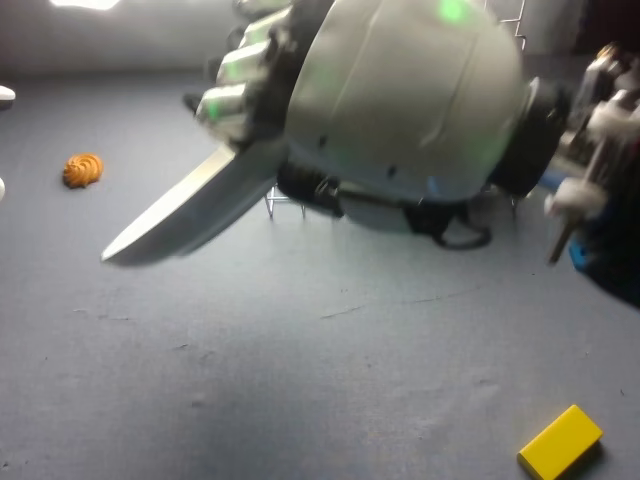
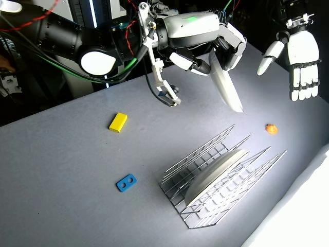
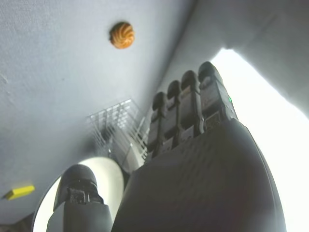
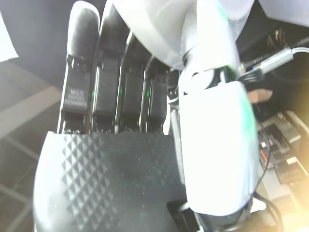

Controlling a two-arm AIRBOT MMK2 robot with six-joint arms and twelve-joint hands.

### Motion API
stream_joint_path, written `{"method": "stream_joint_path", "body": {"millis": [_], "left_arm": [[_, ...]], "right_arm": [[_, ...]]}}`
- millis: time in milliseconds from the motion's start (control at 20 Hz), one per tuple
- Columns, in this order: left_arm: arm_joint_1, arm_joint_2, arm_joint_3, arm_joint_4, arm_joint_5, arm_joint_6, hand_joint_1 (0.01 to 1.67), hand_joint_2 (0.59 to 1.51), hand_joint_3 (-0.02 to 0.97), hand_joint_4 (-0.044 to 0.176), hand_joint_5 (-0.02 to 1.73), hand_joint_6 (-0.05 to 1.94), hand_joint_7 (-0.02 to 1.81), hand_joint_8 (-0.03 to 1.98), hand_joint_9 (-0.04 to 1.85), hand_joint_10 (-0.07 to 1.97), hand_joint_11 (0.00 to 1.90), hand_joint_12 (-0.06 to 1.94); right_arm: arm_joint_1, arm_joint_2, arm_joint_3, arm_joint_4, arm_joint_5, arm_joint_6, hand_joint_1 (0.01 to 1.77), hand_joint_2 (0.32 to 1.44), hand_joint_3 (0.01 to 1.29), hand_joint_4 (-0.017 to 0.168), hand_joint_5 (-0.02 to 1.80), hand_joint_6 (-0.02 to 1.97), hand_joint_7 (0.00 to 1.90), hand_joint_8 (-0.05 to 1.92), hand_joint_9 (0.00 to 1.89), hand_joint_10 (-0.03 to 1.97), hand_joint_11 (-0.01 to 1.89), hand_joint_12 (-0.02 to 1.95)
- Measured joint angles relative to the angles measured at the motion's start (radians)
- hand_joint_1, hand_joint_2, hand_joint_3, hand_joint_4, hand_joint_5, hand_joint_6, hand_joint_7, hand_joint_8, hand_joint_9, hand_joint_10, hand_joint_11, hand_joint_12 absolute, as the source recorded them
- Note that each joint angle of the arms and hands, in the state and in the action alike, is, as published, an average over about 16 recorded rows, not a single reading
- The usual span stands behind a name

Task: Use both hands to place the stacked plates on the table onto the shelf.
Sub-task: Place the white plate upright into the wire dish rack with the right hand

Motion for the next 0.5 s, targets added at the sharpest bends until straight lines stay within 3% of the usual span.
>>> {"method": "stream_joint_path", "body": {"millis": [500], "left_arm": [[0.007,0.012,-0.003,0.036,-0.046,0.000,0.02,1.029,0.012,0.007,0.14,0.01,0.11,0.01,0.07,0.01,0.03,0.01]], "right_arm": [[0.075,0.109,-0.017,0.067,-0.106,0.174,1.20,1.00,0.01,-0.002,0.90,0.95,0.98,1.00,1.07,0.72,0.74,1.29]]}}
